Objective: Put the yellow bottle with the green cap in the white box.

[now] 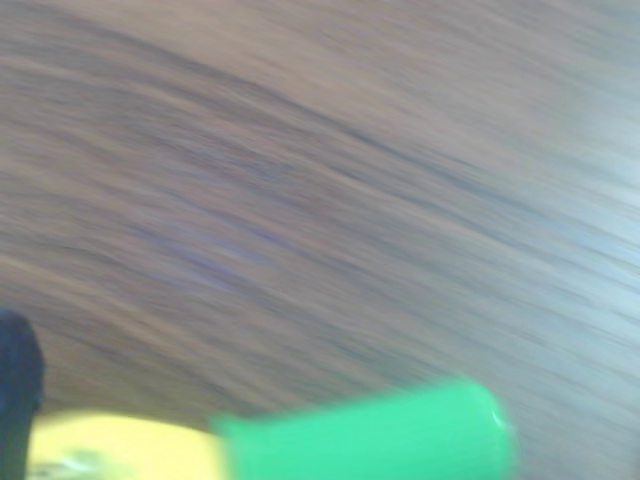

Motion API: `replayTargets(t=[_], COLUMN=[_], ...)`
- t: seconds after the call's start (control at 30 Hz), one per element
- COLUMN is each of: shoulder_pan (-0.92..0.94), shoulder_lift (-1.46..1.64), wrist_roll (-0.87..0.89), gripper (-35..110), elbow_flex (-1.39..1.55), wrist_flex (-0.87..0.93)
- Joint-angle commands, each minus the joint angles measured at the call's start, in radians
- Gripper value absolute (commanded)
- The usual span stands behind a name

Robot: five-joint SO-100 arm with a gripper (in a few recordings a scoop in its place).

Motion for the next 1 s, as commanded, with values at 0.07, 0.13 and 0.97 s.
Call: replayTargets(t=[0.07,0.13,0.97], shoulder_pan=[-0.023,-0.023,0.020], shoulder_lift=[0.009,-0.021,-0.041], wrist_roll=[-0.012,-0.012,0.002], gripper=[31,30,0], elbow_flex=[0.003,-0.006,-0.066], wrist_flex=[0.000,0.003,0.087])
